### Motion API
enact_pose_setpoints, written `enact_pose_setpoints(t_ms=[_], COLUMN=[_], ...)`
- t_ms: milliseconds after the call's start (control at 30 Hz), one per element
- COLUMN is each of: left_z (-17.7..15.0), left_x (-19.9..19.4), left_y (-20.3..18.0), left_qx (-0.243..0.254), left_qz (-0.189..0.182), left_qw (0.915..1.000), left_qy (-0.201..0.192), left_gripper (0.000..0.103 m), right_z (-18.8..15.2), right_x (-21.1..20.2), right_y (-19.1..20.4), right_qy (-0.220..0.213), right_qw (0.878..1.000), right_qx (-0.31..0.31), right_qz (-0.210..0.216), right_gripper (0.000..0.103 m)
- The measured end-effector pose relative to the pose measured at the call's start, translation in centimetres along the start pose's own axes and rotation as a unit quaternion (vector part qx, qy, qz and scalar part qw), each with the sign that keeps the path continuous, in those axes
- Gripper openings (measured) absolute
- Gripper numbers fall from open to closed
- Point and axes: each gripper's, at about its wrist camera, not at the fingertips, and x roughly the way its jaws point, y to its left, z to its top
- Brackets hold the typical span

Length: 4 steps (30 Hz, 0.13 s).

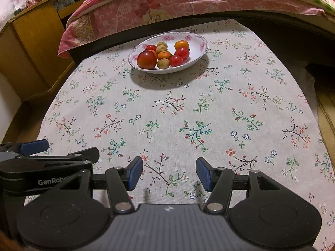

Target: Organize fruits

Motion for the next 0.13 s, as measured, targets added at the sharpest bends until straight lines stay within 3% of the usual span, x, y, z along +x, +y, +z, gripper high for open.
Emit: enact_pose_setpoints(t_ms=[133], left_z=[0.06], left_x=[0.01], left_y=[-0.06], left_qx=[0.001], left_qz=[0.003], left_qw=[1.0], left_qy=[-0.002], left_gripper=[0.102], right_z=[-0.02], right_x=[0.01], right_y=[0.0], right_qy=[0.0], right_qw=[1.0], right_qx=[0.0], right_qz=[0.0], right_gripper=[0.054])
